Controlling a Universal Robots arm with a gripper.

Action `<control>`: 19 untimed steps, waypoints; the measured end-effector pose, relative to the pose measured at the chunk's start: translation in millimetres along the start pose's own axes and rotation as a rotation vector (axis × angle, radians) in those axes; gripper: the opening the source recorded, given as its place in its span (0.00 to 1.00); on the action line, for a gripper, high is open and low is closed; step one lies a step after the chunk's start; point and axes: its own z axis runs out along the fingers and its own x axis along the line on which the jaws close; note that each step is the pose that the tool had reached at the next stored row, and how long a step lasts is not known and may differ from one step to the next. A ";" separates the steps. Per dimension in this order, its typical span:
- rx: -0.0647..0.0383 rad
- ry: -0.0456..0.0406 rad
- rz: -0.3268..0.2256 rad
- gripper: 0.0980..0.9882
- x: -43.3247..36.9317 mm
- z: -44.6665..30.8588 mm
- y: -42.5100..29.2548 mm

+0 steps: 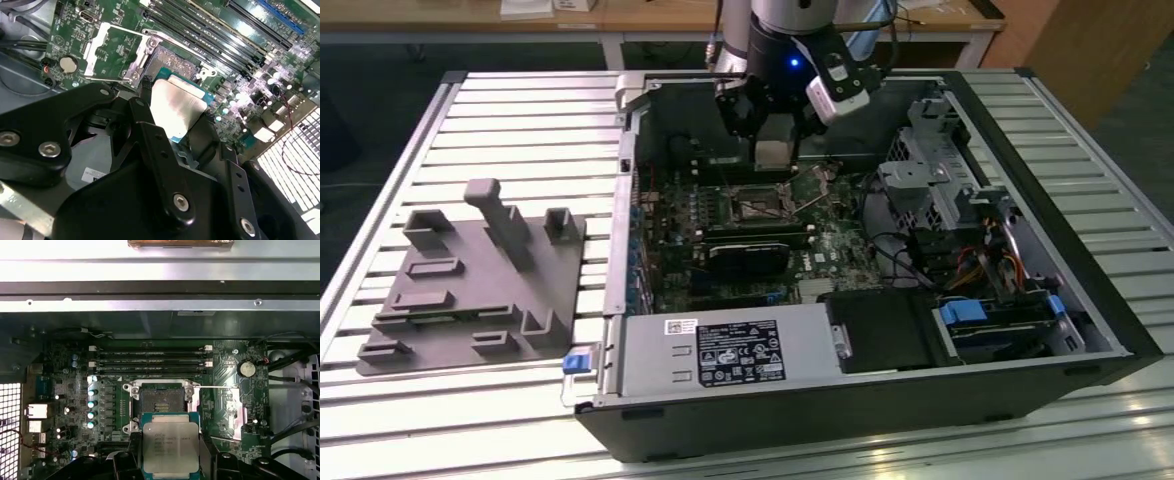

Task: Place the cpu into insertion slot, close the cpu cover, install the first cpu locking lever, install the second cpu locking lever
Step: 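Place the cpu into insertion slot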

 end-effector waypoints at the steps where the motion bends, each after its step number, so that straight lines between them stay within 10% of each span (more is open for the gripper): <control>1: 0.003 0.0000 0.000 0.49 0.1 1.6 0.2; 9: 0.025 -0.0006 0.000 0.49 0.4 15.2 2.3; 19: 0.029 -0.0021 0.023 0.49 0.4 26.8 2.8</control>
